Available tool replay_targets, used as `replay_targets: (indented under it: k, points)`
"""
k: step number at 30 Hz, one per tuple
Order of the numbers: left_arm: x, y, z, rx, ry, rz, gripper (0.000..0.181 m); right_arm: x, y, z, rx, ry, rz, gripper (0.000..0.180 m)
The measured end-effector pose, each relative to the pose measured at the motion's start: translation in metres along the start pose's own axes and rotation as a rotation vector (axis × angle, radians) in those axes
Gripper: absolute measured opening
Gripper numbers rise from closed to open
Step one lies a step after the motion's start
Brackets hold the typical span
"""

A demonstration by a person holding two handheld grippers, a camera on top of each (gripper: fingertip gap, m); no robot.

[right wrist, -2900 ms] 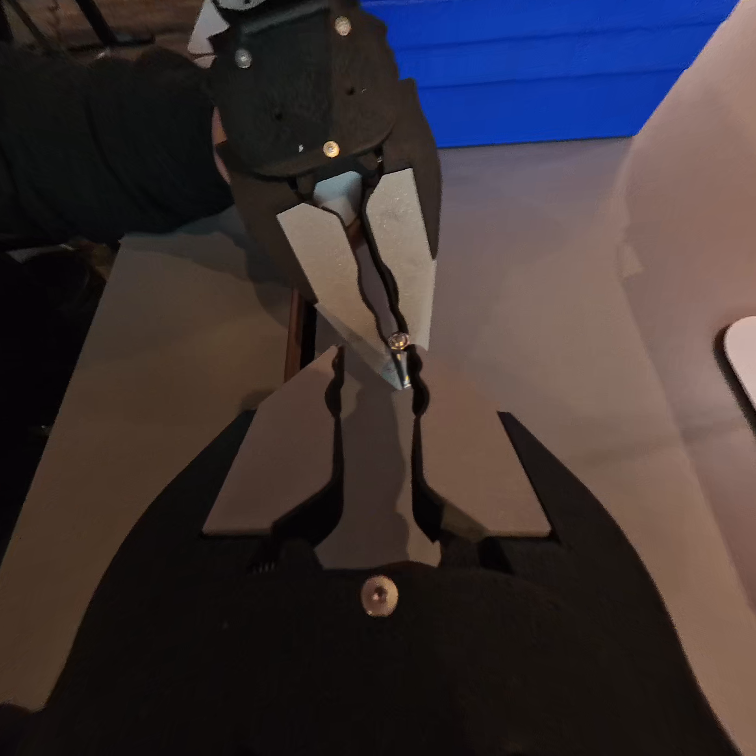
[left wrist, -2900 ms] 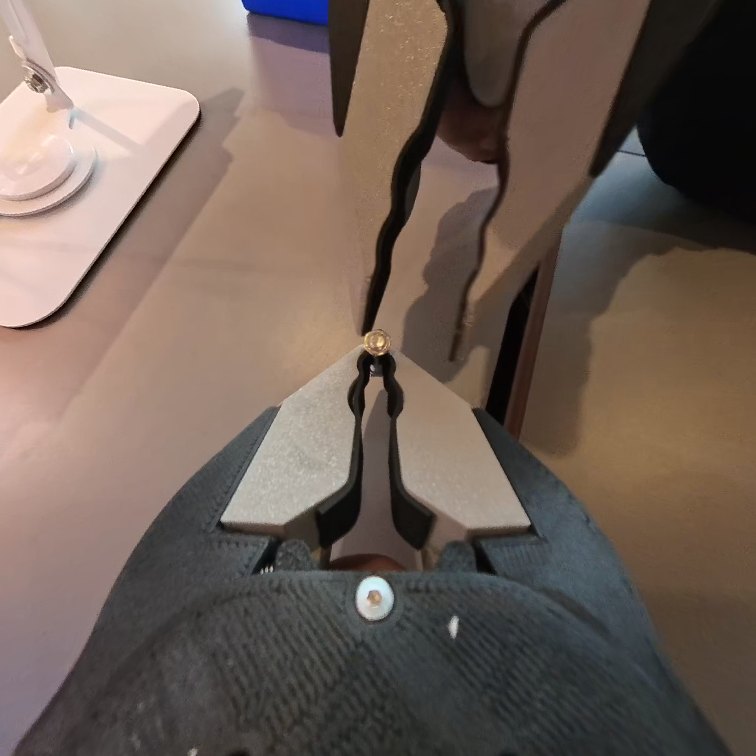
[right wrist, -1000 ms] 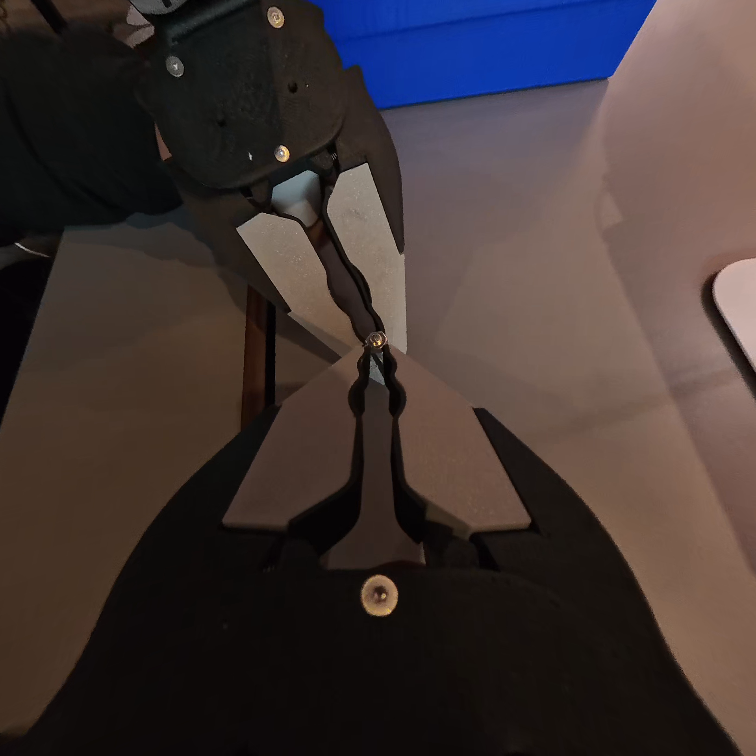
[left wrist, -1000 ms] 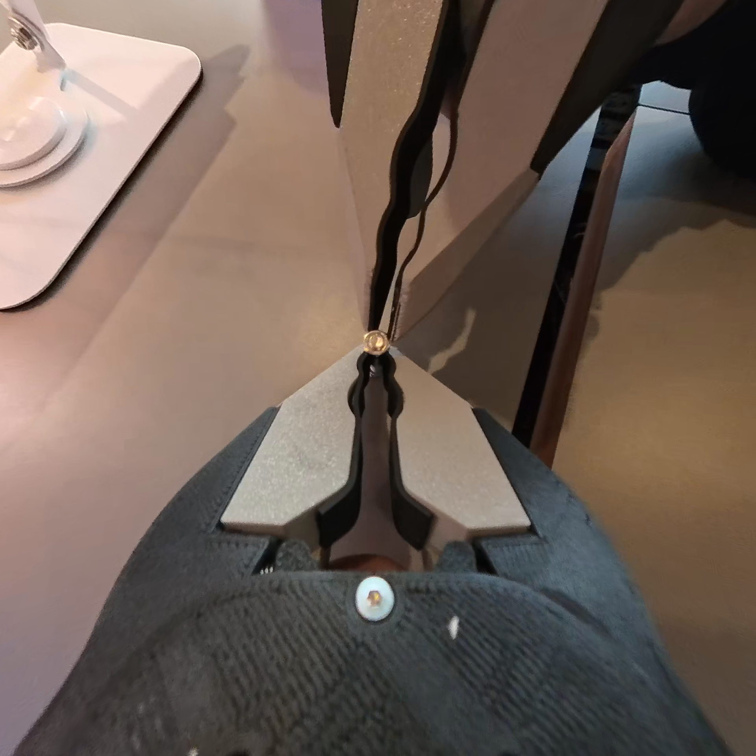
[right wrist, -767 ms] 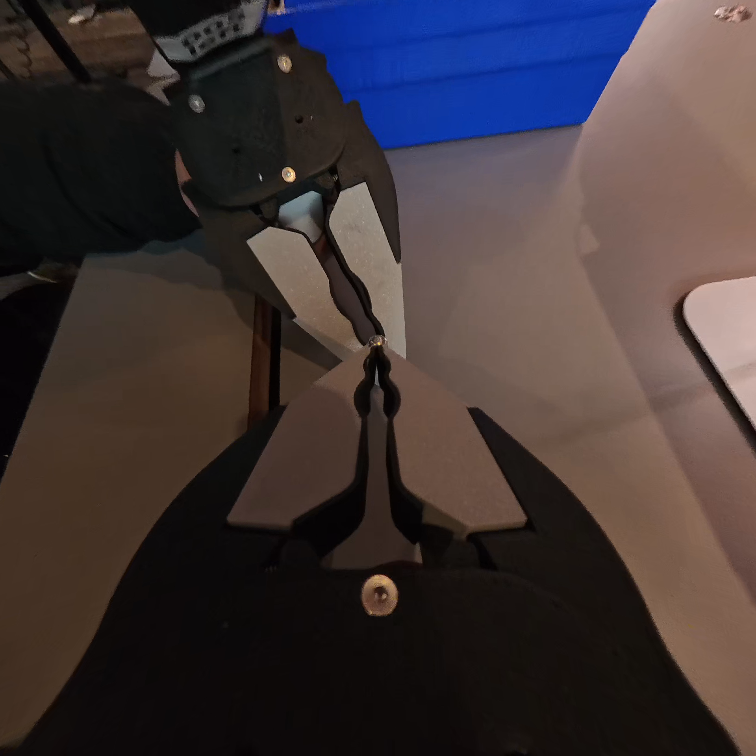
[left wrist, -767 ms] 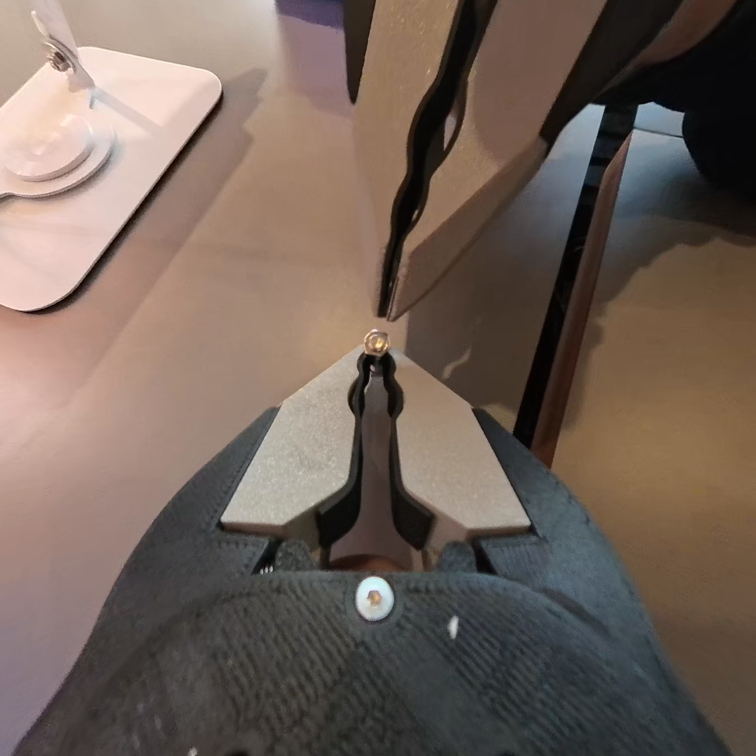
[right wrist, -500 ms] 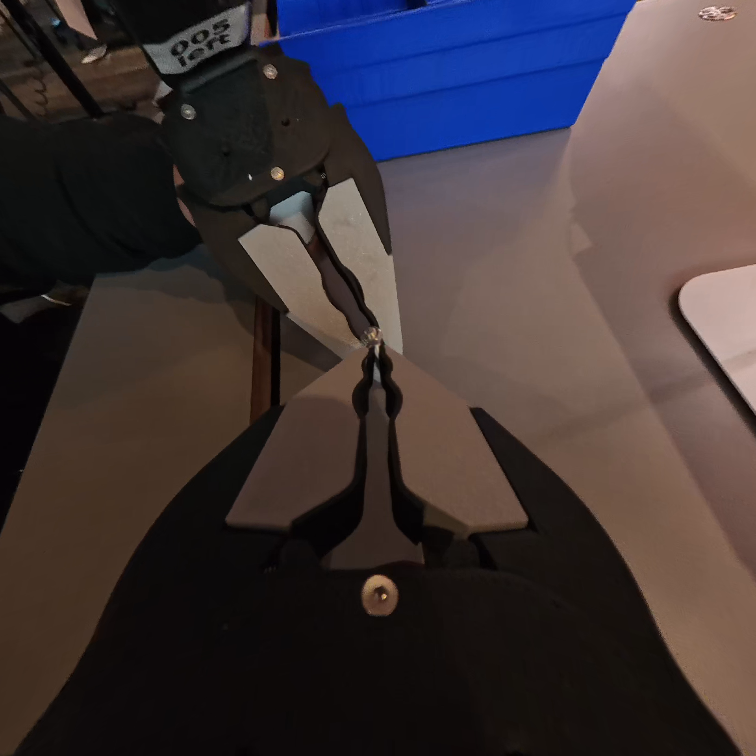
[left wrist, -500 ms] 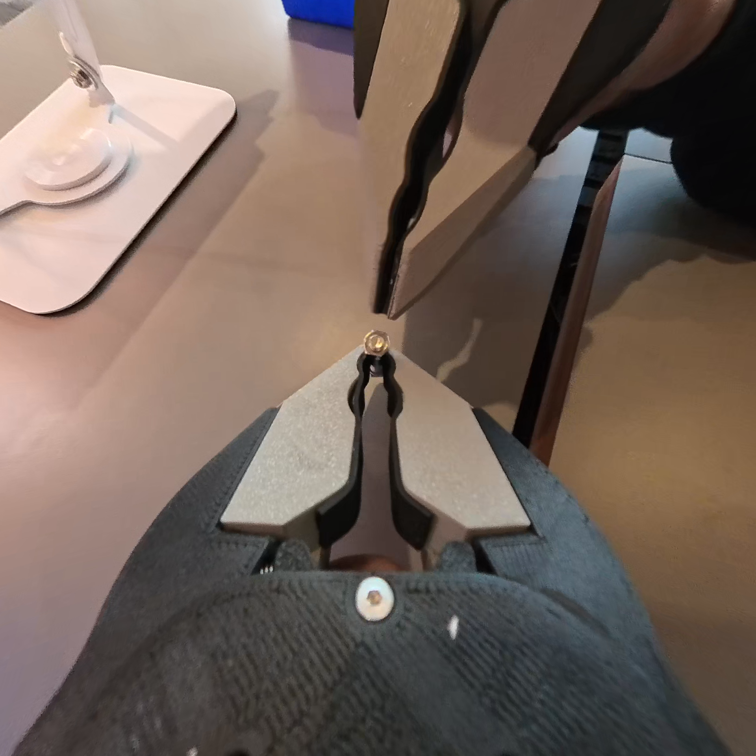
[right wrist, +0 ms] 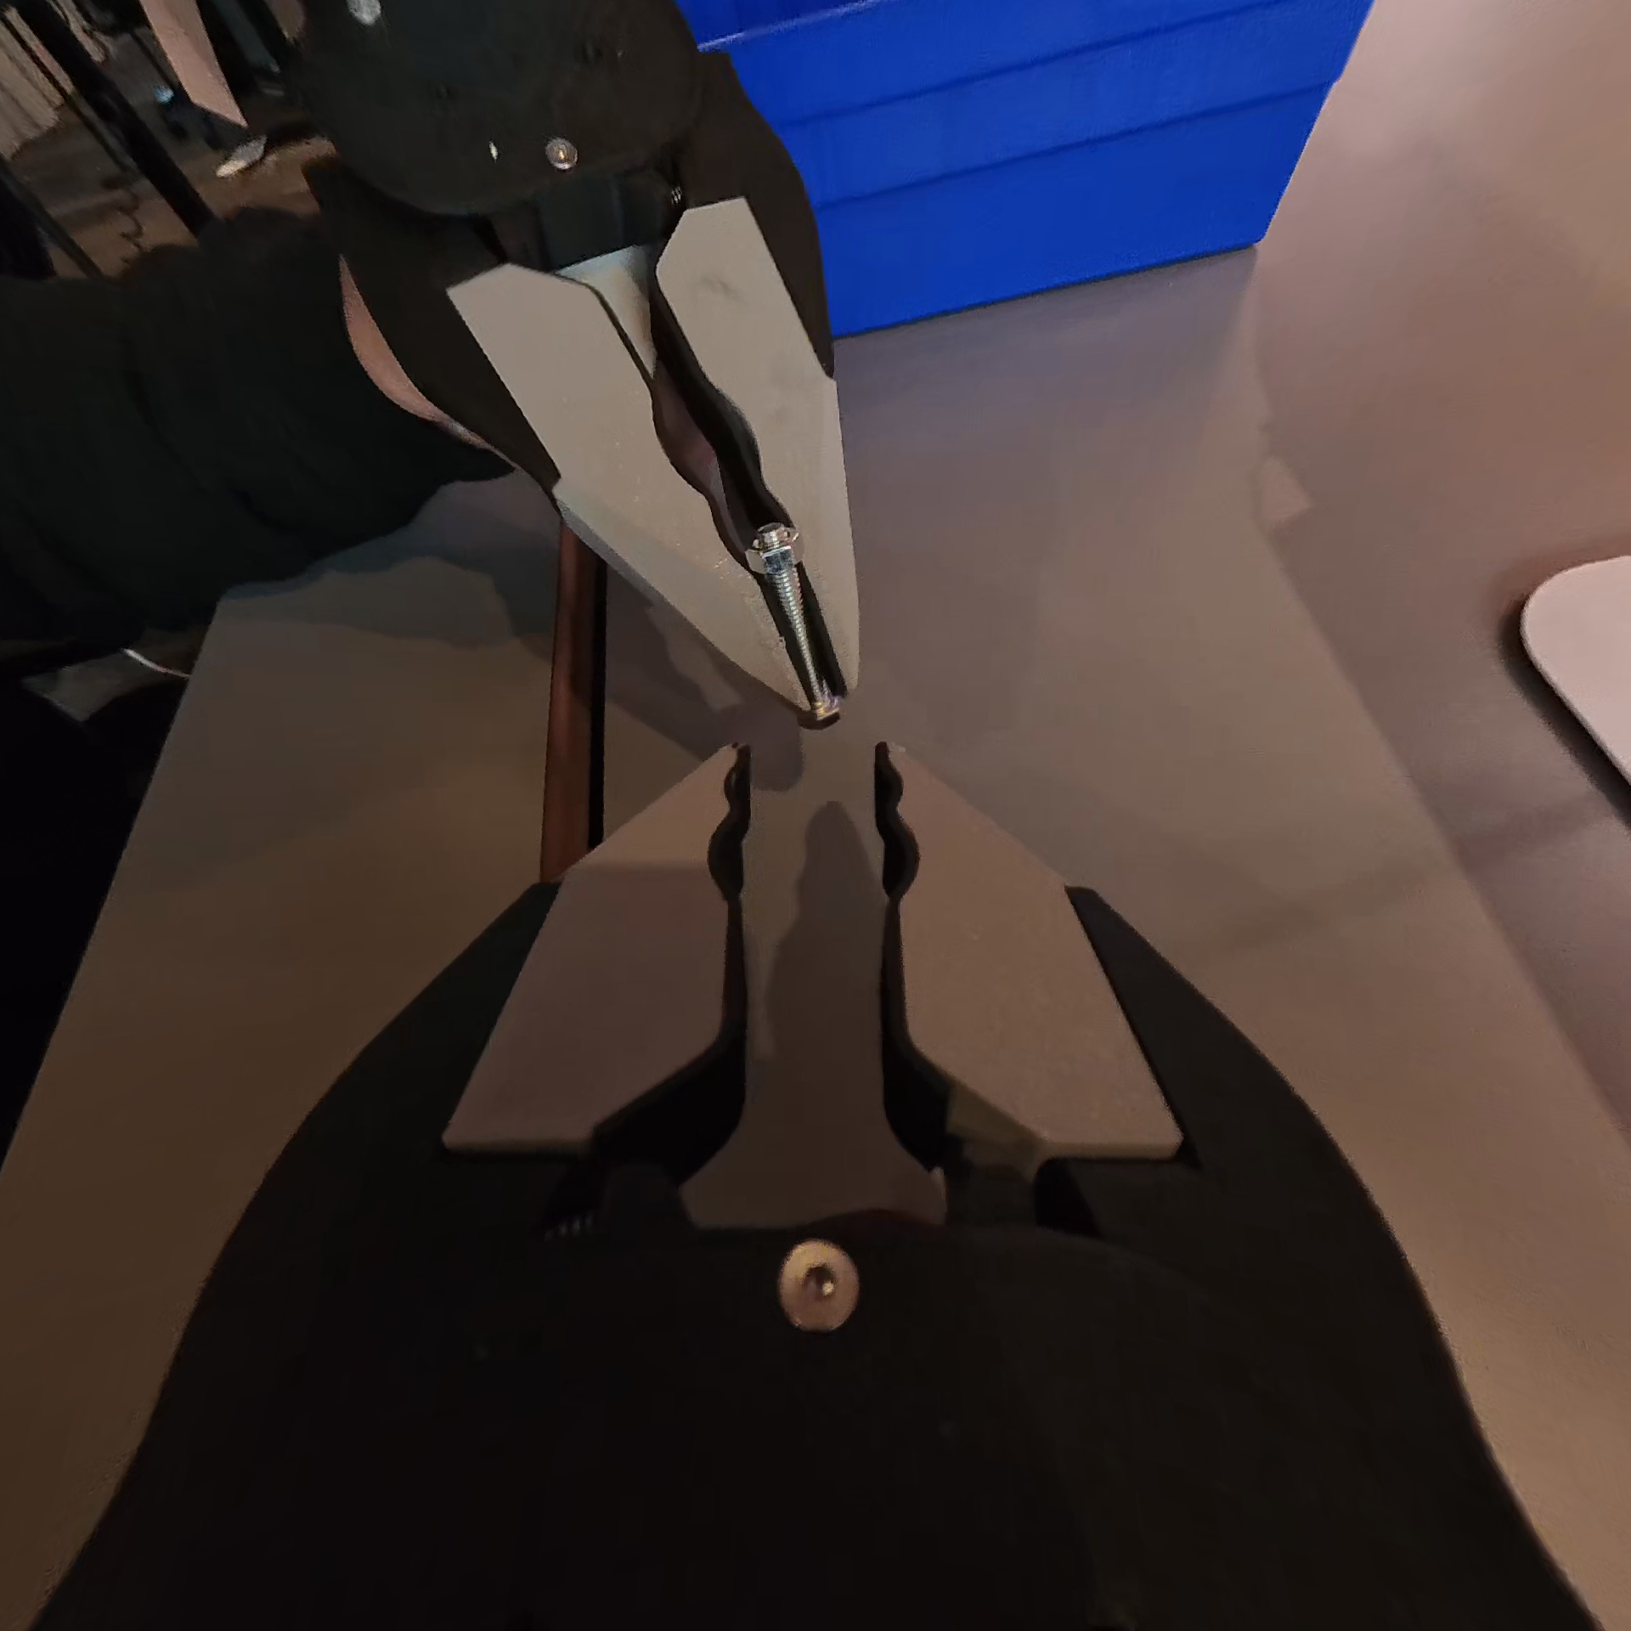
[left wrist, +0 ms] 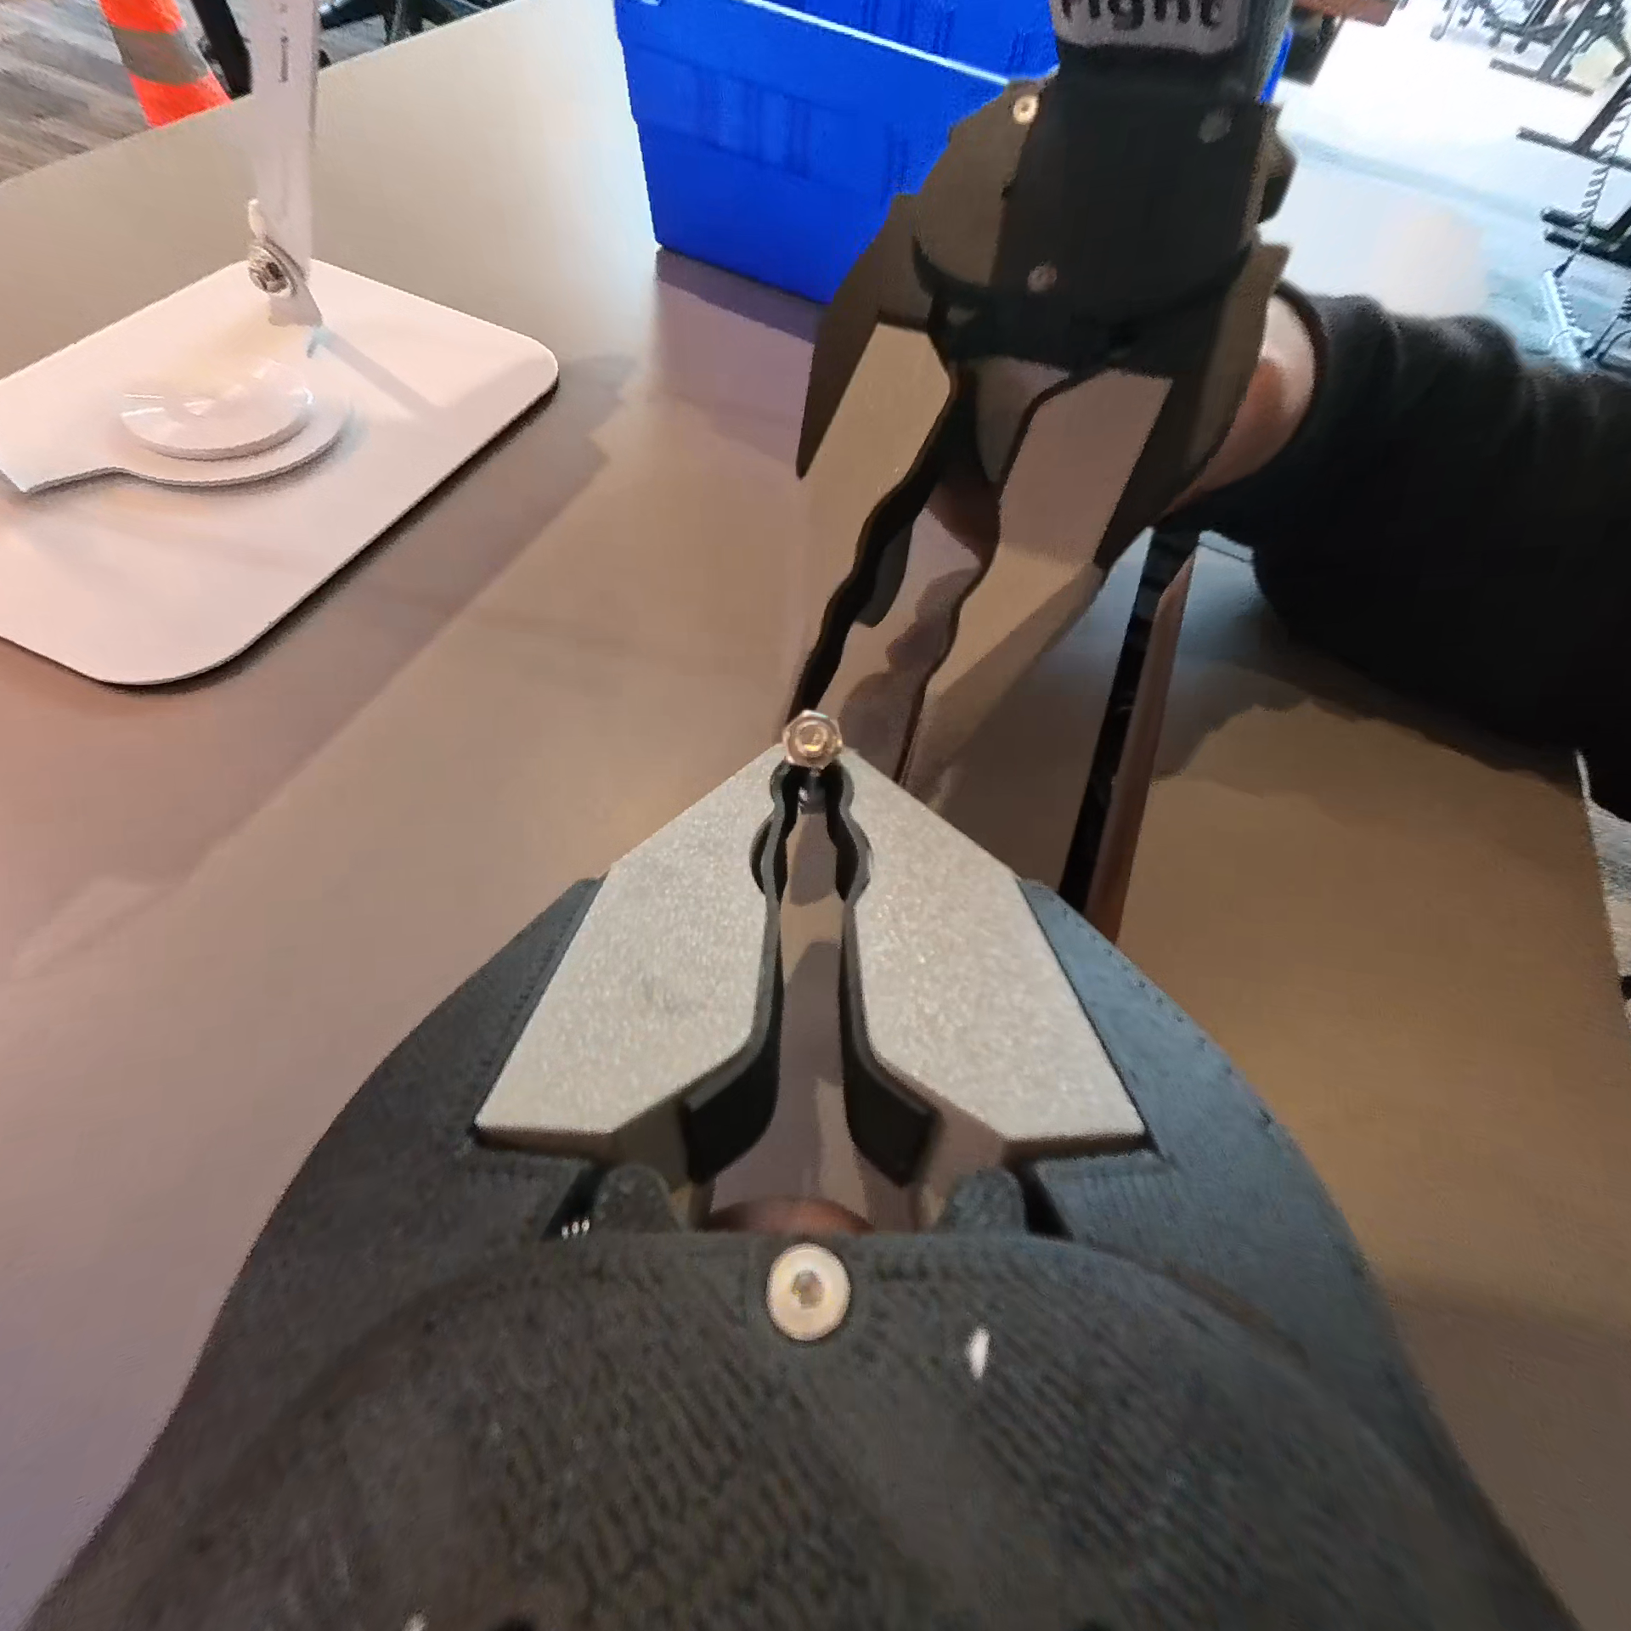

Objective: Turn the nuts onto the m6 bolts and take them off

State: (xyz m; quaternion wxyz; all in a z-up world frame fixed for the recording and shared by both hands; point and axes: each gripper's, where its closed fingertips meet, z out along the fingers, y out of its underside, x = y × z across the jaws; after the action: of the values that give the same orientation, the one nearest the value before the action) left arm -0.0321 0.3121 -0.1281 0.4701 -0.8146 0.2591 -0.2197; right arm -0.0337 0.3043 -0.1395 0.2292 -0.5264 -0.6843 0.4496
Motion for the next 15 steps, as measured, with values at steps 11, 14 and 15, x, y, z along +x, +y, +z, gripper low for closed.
replay_targets:
  k: [11,14,15]
  points:
    - [0.002,-0.007,-0.005,0.026,0.013,-0.031,0.002,-0.003,-0.013,0.009,0.101,-0.021,-0.004,0.013]
    - [0.002,-0.008,-0.007,0.039,0.025,-0.046,0.002,-0.004,-0.016,0.008,0.124,-0.034,0.006,0.010]
    - [0.002,-0.009,-0.007,0.043,0.020,-0.048,0.002,-0.004,-0.017,0.008,0.130,-0.032,0.008,0.010]
